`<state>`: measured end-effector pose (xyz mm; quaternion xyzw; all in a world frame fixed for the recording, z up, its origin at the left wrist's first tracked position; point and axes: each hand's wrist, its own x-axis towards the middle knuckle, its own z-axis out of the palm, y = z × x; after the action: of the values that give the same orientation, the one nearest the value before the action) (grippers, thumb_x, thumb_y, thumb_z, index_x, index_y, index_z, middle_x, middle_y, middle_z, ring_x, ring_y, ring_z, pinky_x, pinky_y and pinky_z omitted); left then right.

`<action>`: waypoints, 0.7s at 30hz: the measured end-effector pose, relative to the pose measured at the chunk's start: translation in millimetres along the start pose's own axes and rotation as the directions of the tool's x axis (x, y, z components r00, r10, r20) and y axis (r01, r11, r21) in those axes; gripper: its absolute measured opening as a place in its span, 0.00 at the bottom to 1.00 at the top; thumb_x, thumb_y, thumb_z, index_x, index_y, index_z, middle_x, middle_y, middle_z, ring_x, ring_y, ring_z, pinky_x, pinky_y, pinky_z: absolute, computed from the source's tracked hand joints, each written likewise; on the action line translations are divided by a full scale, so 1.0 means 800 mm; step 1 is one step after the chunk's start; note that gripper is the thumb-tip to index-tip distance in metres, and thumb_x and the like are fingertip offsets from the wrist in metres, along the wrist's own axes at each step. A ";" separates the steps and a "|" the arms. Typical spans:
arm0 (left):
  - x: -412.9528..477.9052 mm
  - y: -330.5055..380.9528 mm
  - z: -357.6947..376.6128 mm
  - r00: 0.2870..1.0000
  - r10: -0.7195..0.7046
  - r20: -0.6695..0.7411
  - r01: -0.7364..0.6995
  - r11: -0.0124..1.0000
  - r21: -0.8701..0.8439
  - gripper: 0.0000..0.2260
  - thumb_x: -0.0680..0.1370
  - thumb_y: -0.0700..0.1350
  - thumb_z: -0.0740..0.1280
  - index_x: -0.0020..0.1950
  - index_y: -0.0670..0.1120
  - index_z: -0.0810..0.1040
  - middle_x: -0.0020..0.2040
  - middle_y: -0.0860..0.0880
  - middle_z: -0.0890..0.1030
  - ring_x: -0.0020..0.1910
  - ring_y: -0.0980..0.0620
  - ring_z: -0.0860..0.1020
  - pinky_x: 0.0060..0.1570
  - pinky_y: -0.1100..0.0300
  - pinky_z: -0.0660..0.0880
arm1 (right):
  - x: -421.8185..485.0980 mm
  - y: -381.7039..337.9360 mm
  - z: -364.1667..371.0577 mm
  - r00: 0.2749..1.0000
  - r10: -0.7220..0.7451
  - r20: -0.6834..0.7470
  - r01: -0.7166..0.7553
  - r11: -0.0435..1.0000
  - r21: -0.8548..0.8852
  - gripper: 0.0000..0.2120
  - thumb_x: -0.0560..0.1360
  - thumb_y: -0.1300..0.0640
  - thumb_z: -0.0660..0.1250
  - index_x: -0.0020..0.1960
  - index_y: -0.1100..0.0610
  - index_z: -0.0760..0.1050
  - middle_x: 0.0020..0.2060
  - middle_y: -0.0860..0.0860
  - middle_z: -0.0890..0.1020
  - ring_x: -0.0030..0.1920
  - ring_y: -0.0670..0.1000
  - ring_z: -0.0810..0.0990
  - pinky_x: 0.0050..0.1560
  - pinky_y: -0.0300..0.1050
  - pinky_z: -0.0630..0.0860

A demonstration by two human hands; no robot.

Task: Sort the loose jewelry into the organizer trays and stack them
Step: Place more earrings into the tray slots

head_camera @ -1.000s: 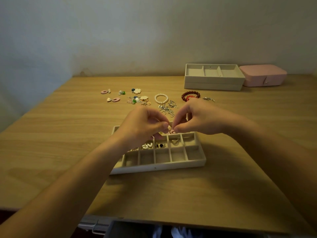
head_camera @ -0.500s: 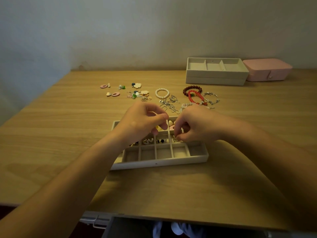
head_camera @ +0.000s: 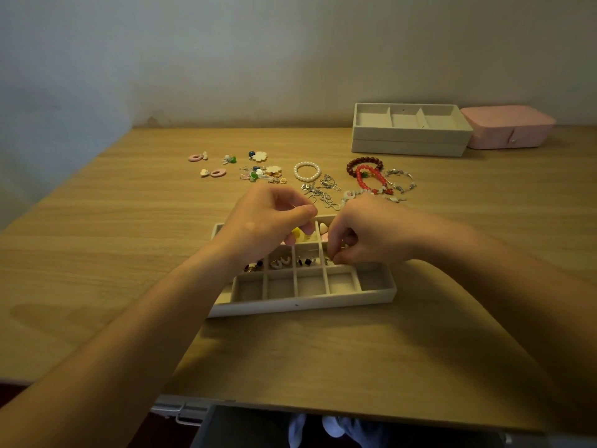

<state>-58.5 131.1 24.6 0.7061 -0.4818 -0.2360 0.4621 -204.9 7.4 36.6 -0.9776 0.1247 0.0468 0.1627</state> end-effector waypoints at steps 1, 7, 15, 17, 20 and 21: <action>0.000 0.000 0.000 1.000 0.001 0.012 -0.001 1.000 0.007 0.04 0.78 0.40 0.71 0.47 0.41 0.84 0.37 0.45 0.85 0.27 0.59 0.77 0.30 0.65 0.75 | 0.001 -0.001 -0.002 1.000 0.003 0.016 -0.003 1.000 -0.005 0.05 0.76 0.57 0.74 0.49 0.49 0.87 0.32 0.37 0.78 0.35 0.34 0.76 0.33 0.29 0.69; 0.004 0.000 0.003 0.996 0.008 0.088 -0.025 0.980 0.196 0.02 0.76 0.44 0.73 0.47 0.50 0.85 0.39 0.50 0.85 0.40 0.53 0.82 0.40 0.57 0.78 | 0.006 -0.008 -0.011 0.994 0.030 0.103 -0.021 0.996 -0.082 0.07 0.77 0.58 0.71 0.51 0.51 0.87 0.37 0.40 0.82 0.38 0.42 0.79 0.36 0.33 0.71; 0.011 0.011 0.012 0.971 -0.024 0.237 -0.085 0.894 0.440 0.07 0.78 0.46 0.69 0.45 0.56 0.86 0.36 0.53 0.80 0.33 0.57 0.75 0.33 0.61 0.70 | -0.008 0.012 -0.020 0.992 0.112 0.058 -0.120 0.979 0.167 0.11 0.78 0.59 0.66 0.50 0.49 0.87 0.43 0.44 0.85 0.46 0.46 0.81 0.50 0.45 0.81; 0.010 0.013 0.014 0.968 -0.045 0.246 -0.077 0.882 0.465 0.07 0.78 0.48 0.68 0.46 0.57 0.86 0.38 0.58 0.79 0.32 0.62 0.73 0.32 0.64 0.67 | -0.013 0.016 -0.019 0.991 0.111 0.078 -0.125 0.967 0.221 0.12 0.79 0.59 0.65 0.51 0.48 0.87 0.42 0.39 0.85 0.46 0.42 0.81 0.50 0.42 0.79; 0.010 0.011 0.016 0.964 -0.068 0.257 -0.067 0.873 0.483 0.09 0.79 0.48 0.67 0.47 0.58 0.86 0.41 0.62 0.79 0.36 0.63 0.74 0.36 0.63 0.70 | -0.017 0.019 -0.020 0.992 0.070 0.107 -0.093 0.969 0.227 0.15 0.81 0.61 0.63 0.55 0.48 0.86 0.32 0.27 0.79 0.39 0.31 0.76 0.40 0.29 0.71; 0.010 0.010 0.016 0.962 -0.071 0.263 -0.069 0.869 0.489 0.09 0.79 0.47 0.67 0.47 0.59 0.86 0.40 0.63 0.79 0.37 0.62 0.75 0.37 0.63 0.70 | -0.018 0.019 -0.021 0.991 0.061 0.121 -0.086 0.972 0.221 0.15 0.81 0.62 0.63 0.57 0.48 0.85 0.30 0.25 0.76 0.37 0.29 0.75 0.39 0.26 0.70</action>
<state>-68.3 117.4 26.6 0.7616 -0.5847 -0.2002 0.1951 -222.0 -9.0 49.4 -0.9434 0.1560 0.0936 0.2774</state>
